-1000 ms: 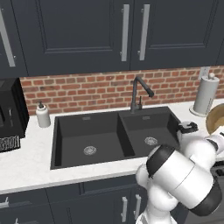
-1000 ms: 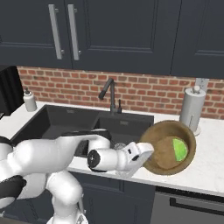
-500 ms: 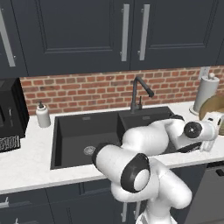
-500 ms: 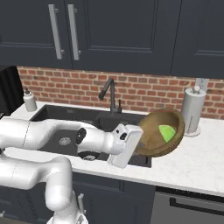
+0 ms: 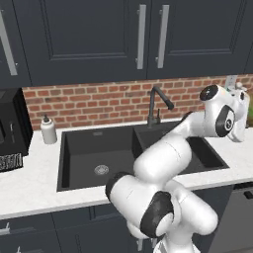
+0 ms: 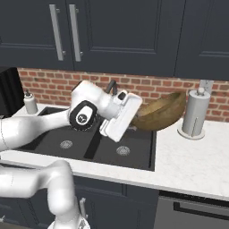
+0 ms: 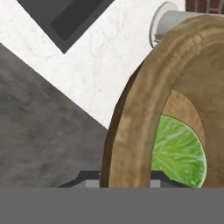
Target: Pick the lemon wedge from the sink and place it in the bowl. Then pick the bowl and place it in the microwave. Then close the microwave door and press the start button.
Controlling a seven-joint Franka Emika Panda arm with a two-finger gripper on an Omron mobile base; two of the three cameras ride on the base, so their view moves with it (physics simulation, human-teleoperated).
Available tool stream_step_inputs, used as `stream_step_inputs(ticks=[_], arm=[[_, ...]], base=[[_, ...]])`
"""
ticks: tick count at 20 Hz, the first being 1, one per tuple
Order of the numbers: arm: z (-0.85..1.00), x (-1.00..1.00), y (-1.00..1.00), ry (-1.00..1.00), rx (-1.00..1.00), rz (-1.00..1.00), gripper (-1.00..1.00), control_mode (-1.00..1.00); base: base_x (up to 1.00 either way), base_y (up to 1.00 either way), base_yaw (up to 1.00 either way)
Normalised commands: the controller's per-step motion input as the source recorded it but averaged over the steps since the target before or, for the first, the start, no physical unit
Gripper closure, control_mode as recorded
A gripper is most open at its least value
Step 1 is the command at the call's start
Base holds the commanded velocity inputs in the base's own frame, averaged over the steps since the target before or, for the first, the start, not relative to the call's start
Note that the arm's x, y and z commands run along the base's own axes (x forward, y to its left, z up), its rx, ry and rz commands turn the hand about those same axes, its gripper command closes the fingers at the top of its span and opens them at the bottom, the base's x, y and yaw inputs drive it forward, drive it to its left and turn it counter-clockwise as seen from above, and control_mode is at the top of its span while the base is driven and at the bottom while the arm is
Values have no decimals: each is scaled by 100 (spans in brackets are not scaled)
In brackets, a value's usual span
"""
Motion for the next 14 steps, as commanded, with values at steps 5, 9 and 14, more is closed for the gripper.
stream_step_inputs(ticks=[5,9,14], arm=[[83,-19,60,18,15,15,100,-100],[10,-40,88,0,17,21,100,-100],[8,-26,93,-1,17,15,100,-100]], base=[[0,0,0],[0,0,0],[0,0,0]])
